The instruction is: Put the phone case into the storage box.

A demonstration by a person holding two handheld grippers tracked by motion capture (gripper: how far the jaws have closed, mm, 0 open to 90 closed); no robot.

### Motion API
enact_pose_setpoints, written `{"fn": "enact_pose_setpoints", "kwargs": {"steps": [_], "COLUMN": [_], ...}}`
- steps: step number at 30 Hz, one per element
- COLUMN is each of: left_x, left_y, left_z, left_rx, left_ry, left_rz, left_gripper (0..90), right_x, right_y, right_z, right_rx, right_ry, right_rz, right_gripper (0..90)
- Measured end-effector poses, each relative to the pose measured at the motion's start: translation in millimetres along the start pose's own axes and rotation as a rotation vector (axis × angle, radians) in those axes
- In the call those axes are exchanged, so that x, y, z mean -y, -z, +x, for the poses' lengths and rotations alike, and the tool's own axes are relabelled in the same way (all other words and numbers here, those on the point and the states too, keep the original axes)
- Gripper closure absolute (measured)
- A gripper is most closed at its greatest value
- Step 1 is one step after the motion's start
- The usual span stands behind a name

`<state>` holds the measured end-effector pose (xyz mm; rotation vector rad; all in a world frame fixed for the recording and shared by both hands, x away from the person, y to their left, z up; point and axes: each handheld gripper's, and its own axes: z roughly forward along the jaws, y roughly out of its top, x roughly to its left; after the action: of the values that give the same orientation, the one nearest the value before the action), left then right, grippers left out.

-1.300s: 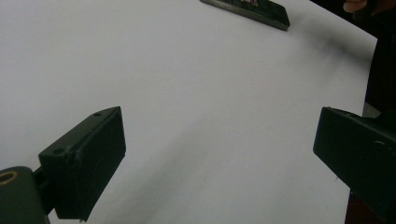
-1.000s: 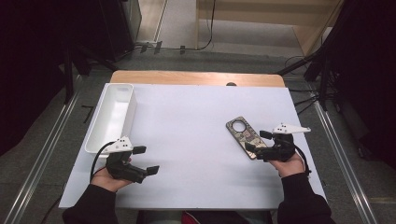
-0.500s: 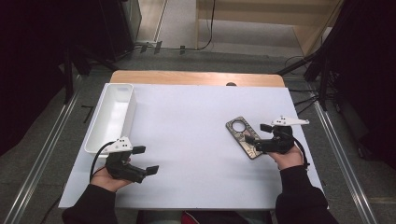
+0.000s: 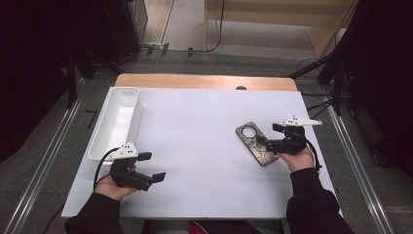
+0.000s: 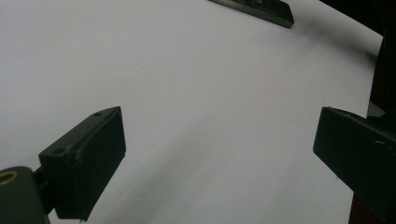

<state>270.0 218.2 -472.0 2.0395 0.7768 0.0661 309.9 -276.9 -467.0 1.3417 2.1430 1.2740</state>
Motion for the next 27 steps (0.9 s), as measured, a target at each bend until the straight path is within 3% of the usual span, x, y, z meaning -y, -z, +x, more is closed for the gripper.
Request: {"fn": "enact_pose_setpoints", "kwargs": {"steps": [27], "left_x": [0.1], "left_y": [1.3], "left_z": [1.0], "left_rx": [-0.003], "left_ry": [0.001], "left_rz": [-0.003], "left_gripper": [1.9], "right_x": [13.3], "right_y": [-14.6], "right_z": [-8.6], "right_rx": [0.039], "right_ry": [-0.045], "right_rz": [0.030], "right_gripper": [9.5]}}
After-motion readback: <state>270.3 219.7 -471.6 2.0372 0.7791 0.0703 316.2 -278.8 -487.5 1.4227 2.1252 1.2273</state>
